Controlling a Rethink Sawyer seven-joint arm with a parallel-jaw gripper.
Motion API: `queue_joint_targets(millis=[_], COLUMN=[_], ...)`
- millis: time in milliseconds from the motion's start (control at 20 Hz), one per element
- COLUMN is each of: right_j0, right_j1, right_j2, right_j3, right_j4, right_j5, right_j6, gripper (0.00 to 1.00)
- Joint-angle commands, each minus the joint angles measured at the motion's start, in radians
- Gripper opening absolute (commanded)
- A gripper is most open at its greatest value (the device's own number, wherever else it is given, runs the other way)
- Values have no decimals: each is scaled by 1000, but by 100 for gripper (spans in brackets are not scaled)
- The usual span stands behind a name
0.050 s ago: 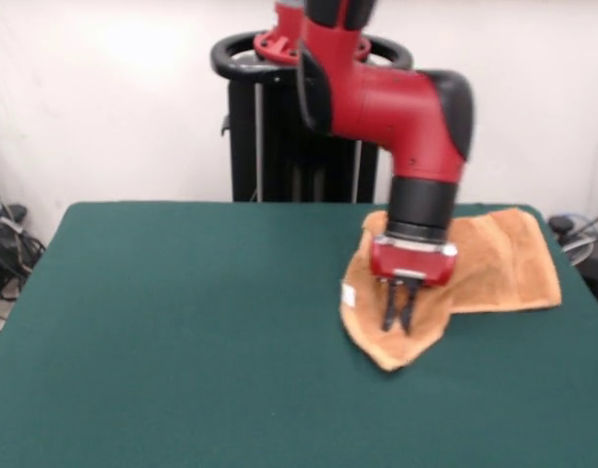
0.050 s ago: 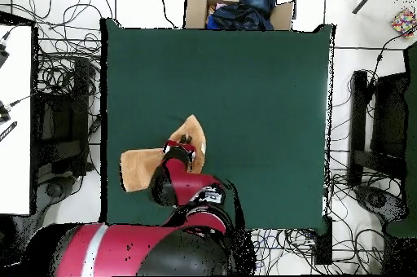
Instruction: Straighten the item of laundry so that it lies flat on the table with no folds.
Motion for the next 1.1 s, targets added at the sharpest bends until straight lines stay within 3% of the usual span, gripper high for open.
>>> queue_joint_targets(millis=[50,350,650,750,800,950,1100], right_j0=[-155,-250,-314,-317,-313,-398,-423], right_j1=[57,-6,-100,-176,-237,-364,-345], right_j2=[-75,-92,-106,-113,-117,7,69], right_j3=[-11,24,53,69,82,128,129], right_j4=[-145,-284,-368,-369,-352,-347,-361], right_j5=[36,57,119,244,384,662,661], right_j6=[54,57,60,32,-6,-73,-48], gripper=[0,0,0,0,0,0,0])
